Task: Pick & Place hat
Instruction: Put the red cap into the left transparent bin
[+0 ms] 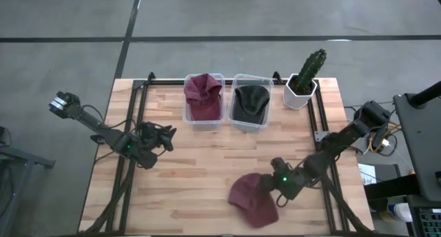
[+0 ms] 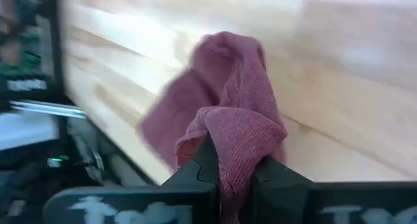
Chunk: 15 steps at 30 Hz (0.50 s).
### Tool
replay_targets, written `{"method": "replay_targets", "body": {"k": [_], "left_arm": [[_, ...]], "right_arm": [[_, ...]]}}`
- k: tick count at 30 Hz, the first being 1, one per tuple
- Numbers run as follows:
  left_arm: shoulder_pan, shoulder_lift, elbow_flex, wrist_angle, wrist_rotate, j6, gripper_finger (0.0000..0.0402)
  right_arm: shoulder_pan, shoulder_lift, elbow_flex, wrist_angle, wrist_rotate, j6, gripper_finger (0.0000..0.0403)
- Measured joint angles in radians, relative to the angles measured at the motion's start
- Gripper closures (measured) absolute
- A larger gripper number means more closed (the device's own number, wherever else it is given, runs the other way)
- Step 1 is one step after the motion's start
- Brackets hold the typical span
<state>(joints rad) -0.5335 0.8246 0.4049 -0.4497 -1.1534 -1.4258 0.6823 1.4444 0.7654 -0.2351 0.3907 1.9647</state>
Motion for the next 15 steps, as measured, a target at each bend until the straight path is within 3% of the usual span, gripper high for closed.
{"method": "replay_targets", "body": {"k": [5,15], "left_arm": [[0.0,0.002,0.0,0.041,0.0,0.0,0.0245],[0.0,0.005,0.0,0.126,0.001,0.035,0.0245]], "right_arm": [[-0.008,-0.054,0.001,0.019,0.111,-0.054,0.039],[-0.077,-0.143,0.002,0.068,0.163,-0.249,0.0391]]}}
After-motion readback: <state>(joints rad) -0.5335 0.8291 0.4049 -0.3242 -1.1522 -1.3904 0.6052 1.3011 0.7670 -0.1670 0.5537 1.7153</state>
